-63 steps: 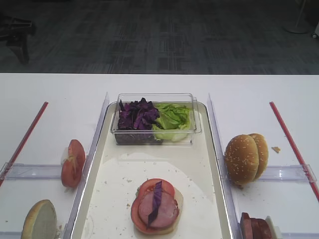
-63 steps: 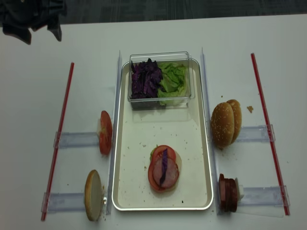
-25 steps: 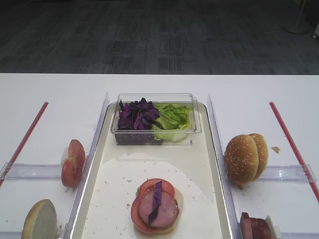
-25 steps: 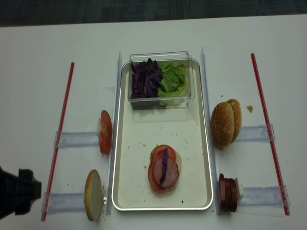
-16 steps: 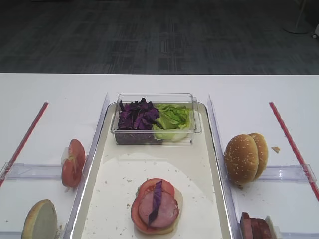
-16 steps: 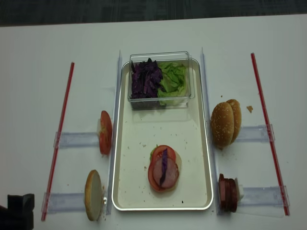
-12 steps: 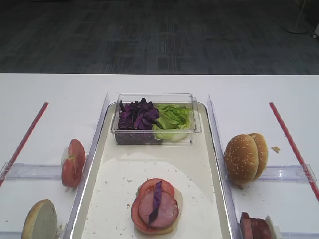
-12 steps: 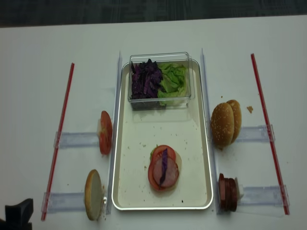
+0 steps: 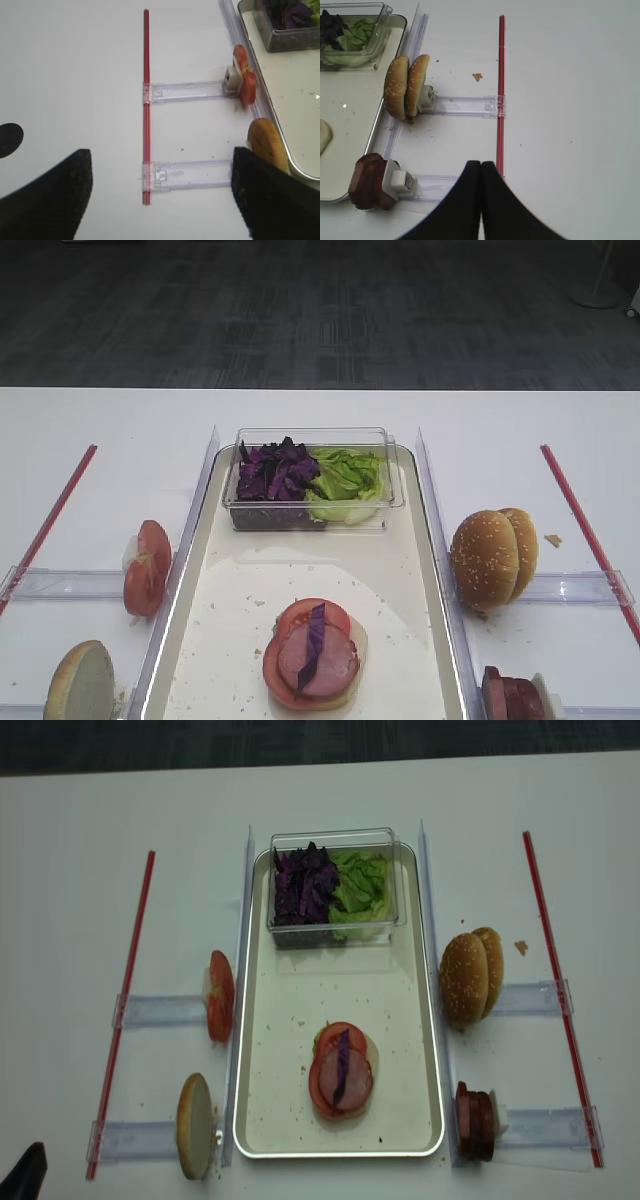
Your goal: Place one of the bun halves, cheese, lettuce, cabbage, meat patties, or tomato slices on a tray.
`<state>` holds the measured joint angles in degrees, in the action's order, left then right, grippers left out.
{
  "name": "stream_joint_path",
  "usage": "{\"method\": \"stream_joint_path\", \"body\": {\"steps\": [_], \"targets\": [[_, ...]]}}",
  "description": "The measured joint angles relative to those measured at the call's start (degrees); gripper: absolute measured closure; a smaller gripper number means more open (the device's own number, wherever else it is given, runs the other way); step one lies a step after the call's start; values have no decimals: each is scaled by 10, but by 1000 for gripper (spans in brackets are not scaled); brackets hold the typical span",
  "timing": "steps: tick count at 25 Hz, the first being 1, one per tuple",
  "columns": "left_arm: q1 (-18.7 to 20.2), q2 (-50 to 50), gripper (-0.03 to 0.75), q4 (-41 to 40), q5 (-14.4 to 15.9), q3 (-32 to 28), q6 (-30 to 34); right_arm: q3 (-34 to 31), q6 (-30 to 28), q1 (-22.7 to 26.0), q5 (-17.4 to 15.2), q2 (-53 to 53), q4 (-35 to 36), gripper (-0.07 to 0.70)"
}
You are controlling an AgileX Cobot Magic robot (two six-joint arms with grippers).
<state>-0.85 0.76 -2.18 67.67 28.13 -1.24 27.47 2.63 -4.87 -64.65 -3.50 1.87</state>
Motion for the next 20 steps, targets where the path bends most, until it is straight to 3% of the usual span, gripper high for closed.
{"method": "stream_joint_path", "body": {"steps": [20], "targets": [[0,2,187,1,1,0,-8,0,0,0,0,0,0,267]]}}
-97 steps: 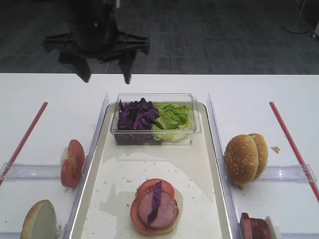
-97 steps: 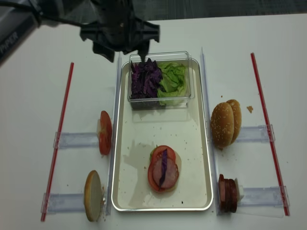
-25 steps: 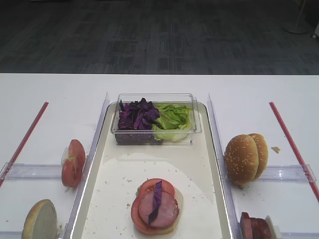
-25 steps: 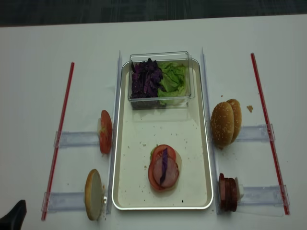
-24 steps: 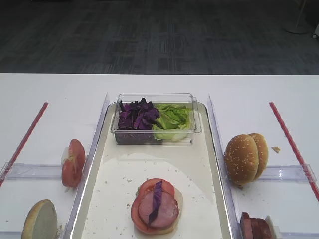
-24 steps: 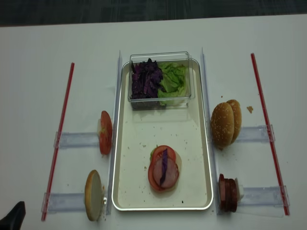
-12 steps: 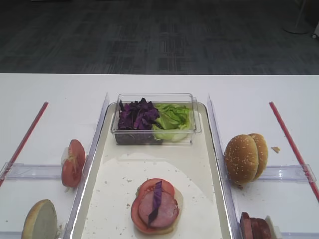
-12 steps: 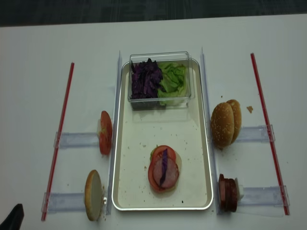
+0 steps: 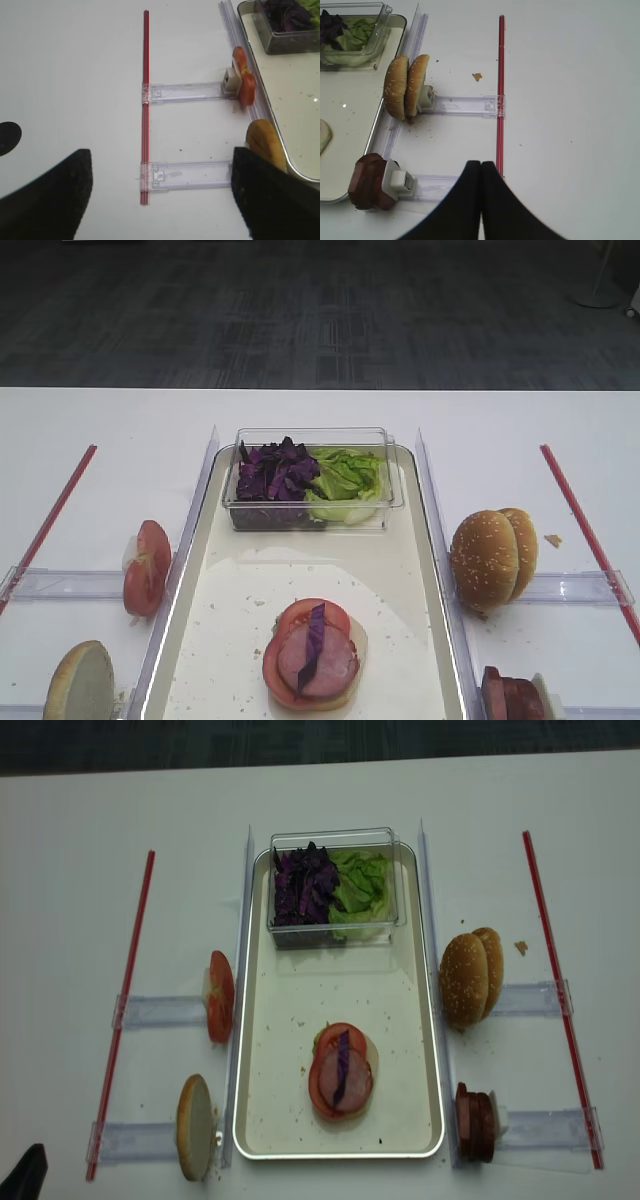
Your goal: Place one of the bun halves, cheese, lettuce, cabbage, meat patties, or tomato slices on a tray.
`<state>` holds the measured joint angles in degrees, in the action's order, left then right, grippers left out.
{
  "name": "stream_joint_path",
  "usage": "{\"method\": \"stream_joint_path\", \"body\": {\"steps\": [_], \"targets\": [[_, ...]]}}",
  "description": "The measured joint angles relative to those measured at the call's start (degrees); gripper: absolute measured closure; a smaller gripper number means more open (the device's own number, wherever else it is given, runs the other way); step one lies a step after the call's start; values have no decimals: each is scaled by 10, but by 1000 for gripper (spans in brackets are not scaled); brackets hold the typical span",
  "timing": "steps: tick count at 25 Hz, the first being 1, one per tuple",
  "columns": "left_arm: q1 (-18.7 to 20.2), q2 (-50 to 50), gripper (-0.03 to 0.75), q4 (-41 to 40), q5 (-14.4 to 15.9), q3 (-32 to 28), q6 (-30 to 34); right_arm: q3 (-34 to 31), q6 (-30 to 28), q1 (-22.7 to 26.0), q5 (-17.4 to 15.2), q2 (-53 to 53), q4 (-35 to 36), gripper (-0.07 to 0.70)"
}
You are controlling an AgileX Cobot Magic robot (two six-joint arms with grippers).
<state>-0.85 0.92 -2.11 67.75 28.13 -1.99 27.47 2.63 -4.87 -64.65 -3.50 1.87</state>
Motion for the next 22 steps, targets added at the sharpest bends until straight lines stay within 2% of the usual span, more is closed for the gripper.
{"method": "stream_joint_path", "body": {"steps": [22], "targets": [[0,1,187,-1,0,0,0,0,1,0,0,0,0,267]]}}
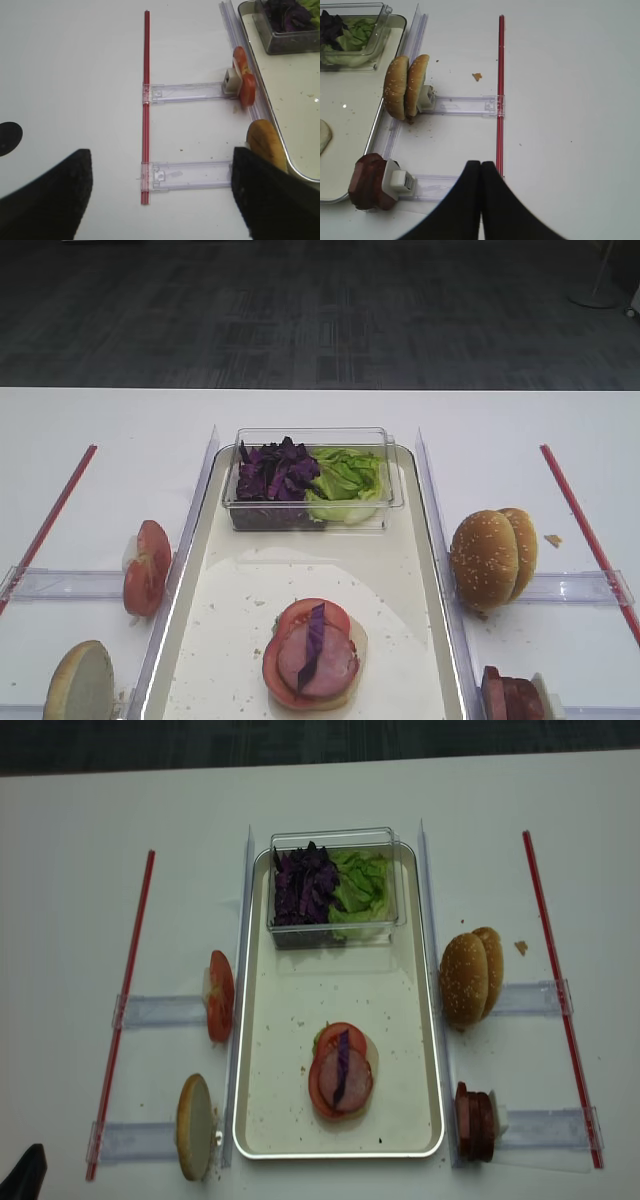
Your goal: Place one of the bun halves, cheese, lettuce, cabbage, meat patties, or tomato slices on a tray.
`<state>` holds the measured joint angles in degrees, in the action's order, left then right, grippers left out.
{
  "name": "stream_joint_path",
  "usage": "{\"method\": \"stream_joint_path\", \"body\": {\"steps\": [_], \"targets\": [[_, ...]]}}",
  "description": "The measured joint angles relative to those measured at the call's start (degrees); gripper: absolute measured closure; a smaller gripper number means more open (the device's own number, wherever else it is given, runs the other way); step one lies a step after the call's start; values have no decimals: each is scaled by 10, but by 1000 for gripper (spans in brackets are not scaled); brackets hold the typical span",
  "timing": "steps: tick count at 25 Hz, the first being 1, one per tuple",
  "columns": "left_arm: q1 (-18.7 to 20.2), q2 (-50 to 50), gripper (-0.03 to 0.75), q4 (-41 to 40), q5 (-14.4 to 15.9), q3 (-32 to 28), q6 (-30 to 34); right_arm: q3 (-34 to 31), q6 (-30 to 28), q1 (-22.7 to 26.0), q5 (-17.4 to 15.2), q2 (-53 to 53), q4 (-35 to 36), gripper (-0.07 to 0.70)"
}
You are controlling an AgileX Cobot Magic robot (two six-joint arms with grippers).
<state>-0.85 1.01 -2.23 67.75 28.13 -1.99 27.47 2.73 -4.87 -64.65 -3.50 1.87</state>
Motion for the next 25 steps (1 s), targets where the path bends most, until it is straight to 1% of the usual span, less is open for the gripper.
{"method": "stream_joint_path", "body": {"steps": [25], "targets": [[0,0,188,0,0,0,0,0,1,0,0,0,0,267]]}}
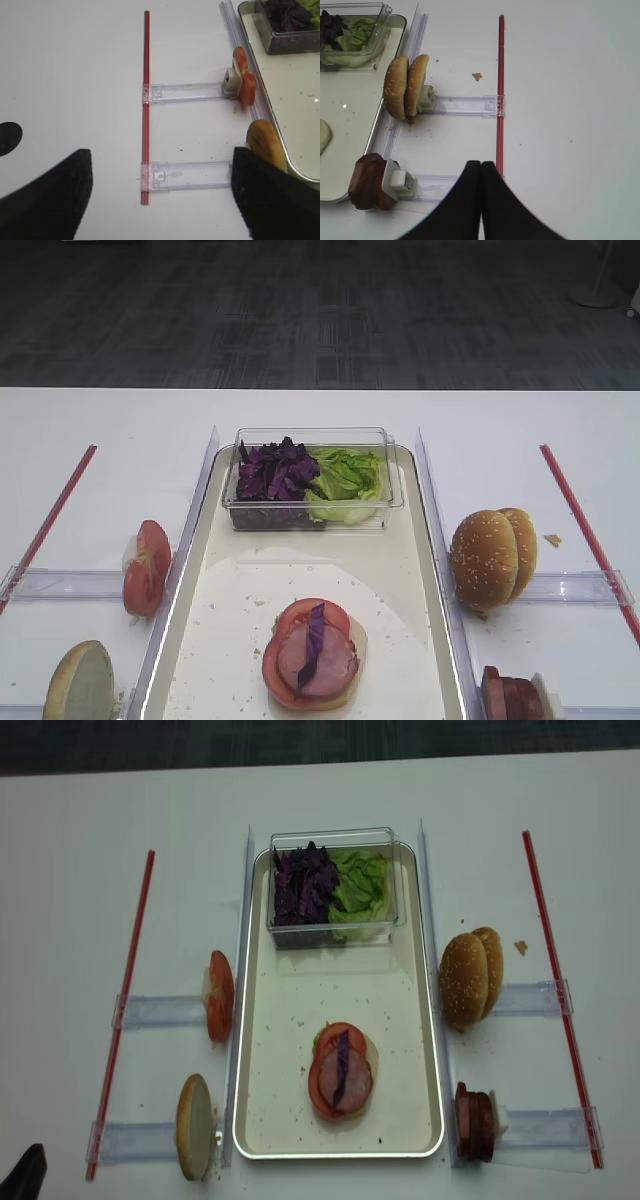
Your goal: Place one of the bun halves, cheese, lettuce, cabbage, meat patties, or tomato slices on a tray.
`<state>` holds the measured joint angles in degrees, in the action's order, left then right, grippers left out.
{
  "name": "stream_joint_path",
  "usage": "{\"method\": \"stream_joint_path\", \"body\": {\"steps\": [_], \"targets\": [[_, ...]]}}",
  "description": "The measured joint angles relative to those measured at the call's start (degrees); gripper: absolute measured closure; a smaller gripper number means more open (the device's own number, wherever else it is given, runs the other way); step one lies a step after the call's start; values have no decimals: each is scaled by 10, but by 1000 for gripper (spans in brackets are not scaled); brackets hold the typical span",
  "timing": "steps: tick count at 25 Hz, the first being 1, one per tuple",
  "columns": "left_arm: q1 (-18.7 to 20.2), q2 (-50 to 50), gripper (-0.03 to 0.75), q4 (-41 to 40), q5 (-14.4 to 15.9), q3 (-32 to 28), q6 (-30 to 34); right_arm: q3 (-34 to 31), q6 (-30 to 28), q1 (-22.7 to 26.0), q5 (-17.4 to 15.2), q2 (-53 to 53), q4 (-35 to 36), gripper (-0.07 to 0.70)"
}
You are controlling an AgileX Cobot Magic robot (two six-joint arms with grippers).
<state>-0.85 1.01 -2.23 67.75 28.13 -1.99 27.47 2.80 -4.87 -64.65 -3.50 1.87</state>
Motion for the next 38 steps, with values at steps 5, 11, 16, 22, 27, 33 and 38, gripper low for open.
{"method": "stream_joint_path", "body": {"steps": [5,11,16,22,27,33,38], "targets": [[0,0,188,0,0,0,0,0,0,0,0,0,0,267],[0,0,188,0,0,0,0,0,0,0,0,0,0,267],[0,0,188,0,0,0,0,0,0,0,0,0,0,267],[0,0,188,0,0,0,0,0,0,0,0,0,0,267],[0,0,188,0,0,0,0,0,0,0,0,0,0,267],[0,0,188,0,0,0,0,0,0,0,0,0,0,267],[0,0,188,0,0,0,0,0,0,0,0,0,0,267]]}}
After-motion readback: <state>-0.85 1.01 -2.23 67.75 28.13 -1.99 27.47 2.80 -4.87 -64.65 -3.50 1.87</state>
